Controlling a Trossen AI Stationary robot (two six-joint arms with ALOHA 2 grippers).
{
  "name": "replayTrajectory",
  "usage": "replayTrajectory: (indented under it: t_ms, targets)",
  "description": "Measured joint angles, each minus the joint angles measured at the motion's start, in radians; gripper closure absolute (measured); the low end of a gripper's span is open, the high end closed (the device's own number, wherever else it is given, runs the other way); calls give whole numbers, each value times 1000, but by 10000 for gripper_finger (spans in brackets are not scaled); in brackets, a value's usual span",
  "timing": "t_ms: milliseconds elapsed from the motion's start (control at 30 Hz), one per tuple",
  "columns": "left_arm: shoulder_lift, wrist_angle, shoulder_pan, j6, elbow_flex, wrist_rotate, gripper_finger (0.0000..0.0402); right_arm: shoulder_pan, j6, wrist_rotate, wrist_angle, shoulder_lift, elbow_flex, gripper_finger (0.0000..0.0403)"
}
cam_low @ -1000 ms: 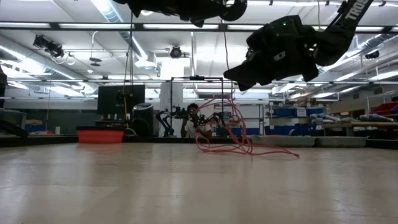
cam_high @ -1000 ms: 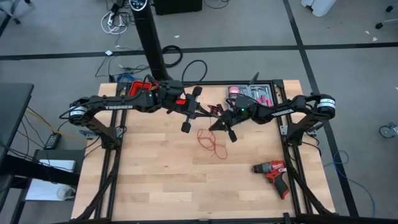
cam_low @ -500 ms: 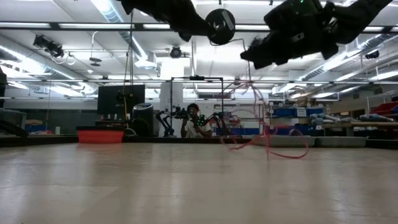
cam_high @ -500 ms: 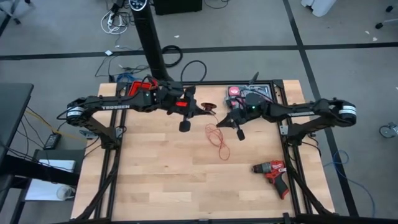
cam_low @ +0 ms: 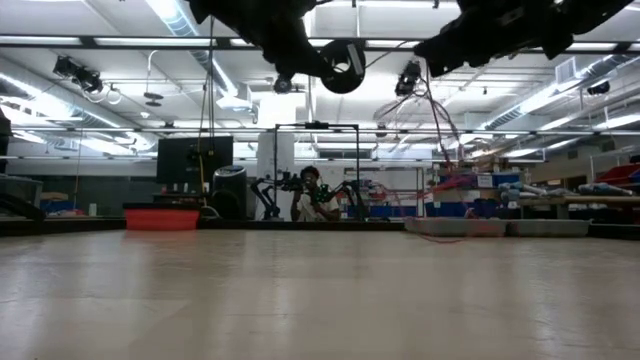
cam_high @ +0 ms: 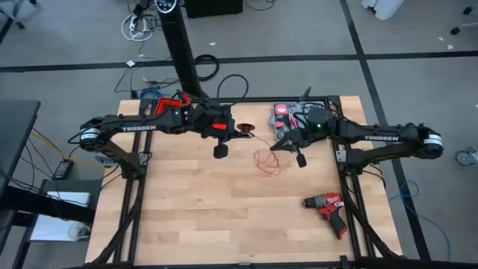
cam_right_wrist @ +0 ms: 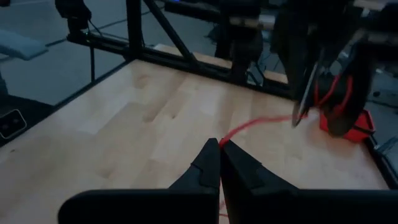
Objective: Coil cords
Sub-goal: Coil the red wire onto the black spool
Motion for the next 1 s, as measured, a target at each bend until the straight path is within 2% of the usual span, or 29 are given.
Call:
replayTrajectory:
  t_ms: [233, 367, 567, 1000]
  targets:
    - [0, -24, -1, -7, 0, -5, 401, 24, -14, 52, -2, -37, 0, 403]
    - [0, -27, 0, -25, 0, 27, 401, 25, -51, 75, 85, -33, 0, 403]
    - [0, -27, -2, -32, 0, 123, 401, 25, -76, 44, 279, 5, 0, 403]
    - [0, -25, -43, -35, -1, 254, 401, 15, -219, 5, 477, 122, 1, 403]
